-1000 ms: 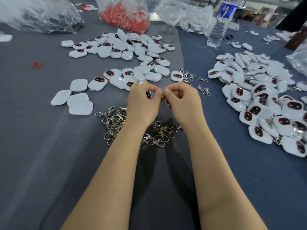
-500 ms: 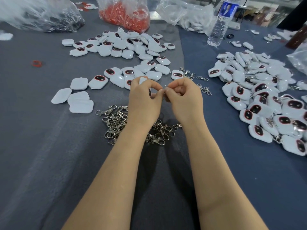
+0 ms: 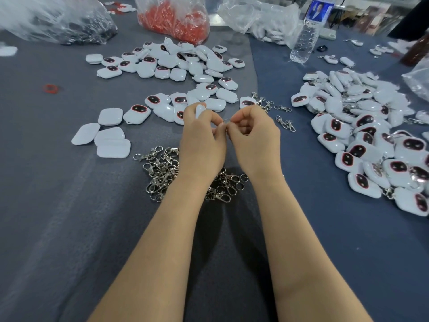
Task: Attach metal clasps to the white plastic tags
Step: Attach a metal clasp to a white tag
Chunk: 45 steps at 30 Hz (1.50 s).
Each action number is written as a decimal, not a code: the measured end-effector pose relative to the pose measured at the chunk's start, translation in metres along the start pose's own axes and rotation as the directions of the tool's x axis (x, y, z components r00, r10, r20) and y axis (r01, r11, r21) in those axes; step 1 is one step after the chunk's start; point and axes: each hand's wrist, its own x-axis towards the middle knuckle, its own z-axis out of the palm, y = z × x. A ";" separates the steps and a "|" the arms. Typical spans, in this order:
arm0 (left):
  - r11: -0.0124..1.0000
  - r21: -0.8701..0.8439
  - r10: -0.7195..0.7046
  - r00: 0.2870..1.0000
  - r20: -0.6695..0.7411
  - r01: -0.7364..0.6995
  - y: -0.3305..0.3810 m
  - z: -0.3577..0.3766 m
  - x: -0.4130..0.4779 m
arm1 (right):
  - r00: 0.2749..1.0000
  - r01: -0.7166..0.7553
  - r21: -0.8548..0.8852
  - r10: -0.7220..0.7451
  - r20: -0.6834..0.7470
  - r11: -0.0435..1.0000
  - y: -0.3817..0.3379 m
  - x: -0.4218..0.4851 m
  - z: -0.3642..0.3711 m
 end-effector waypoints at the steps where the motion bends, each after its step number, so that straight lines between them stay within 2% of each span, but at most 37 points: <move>1: 1.000 0.000 0.002 1.000 0.001 -0.002 0.000 0.000 0.000 | 1.000 0.003 0.001 -0.003 -0.002 1.000 0.000 0.000 0.000; 35: 0.999 0.046 -0.011 1.000 0.030 0.010 0.006 -0.004 -0.002 | 0.999 0.042 -0.021 -0.042 0.005 0.999 0.004 0.001 0.001; 41: 0.990 0.135 0.025 0.997 0.066 -0.034 0.006 -0.007 -0.004 | 0.992 0.007 -0.033 -0.003 0.125 0.999 0.009 0.006 -0.003; 45: 0.981 0.177 0.070 0.994 0.086 -0.084 0.007 -0.007 -0.005 | 0.992 0.038 -0.026 -0.035 0.124 0.999 0.012 0.007 -0.005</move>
